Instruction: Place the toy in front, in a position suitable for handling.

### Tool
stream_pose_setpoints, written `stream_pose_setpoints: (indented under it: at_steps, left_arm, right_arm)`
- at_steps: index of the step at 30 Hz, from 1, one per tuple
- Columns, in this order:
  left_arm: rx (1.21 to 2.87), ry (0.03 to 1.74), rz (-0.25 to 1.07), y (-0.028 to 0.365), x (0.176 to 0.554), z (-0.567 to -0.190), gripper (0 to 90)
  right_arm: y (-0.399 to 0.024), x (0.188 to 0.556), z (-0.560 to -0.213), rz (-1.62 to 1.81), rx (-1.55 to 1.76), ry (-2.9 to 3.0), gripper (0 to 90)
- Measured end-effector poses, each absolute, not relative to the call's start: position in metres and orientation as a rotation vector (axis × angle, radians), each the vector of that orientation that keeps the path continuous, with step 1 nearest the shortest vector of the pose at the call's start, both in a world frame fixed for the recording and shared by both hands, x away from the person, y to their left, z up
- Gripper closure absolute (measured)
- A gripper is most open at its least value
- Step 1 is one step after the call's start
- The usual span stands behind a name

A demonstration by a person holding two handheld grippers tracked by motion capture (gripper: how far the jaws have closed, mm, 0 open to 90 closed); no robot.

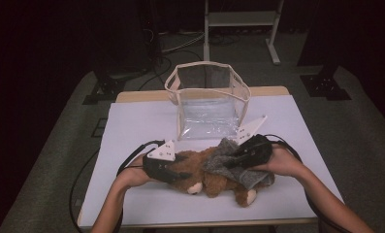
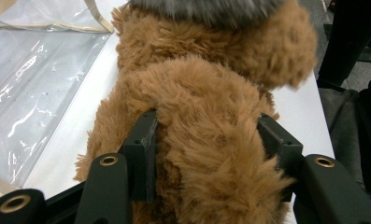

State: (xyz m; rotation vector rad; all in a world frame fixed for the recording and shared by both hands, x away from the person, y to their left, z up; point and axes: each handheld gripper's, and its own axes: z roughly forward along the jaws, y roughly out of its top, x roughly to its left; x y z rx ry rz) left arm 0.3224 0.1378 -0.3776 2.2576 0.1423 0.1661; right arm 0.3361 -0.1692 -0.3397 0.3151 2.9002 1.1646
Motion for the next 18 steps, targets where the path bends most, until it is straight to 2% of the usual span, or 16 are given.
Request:
stream_pose_setpoints:
  at_steps: [4, 6, 8, 9, 13, 18]
  left_arm:
    - [2.267, 0.137, 0.171, 0.136, 0.323, -0.377, 47.6]
    - [2.271, 0.132, 0.173, 0.135, 0.322, -0.376, 47.6]
    - [2.269, 0.132, 0.175, 0.134, 0.322, -0.377, 47.6]
    - [2.264, 0.129, 0.177, 0.135, 0.322, -0.377, 47.5]
    - [2.252, 0.132, 0.177, 0.137, 0.322, -0.378, 47.4]
    - [2.237, 0.136, 0.191, 0.142, 0.320, -0.377, 43.8]
  right_arm:
    - [-0.177, 0.339, -0.319, 1.160, 0.345, 2.848, 78.2]
    - [-0.164, 0.347, -0.302, 1.199, 0.309, 2.820, 78.2]
    - [-0.157, 0.349, -0.299, 1.207, 0.292, 2.824, 78.2]
    - [-0.137, 0.356, -0.301, 1.184, 0.253, 2.852, 78.1]
    - [-0.112, 0.362, -0.323, 1.093, 0.204, 2.955, 78.1]
    - [-0.114, 0.356, -0.339, 1.090, 0.208, 3.004, 78.3]
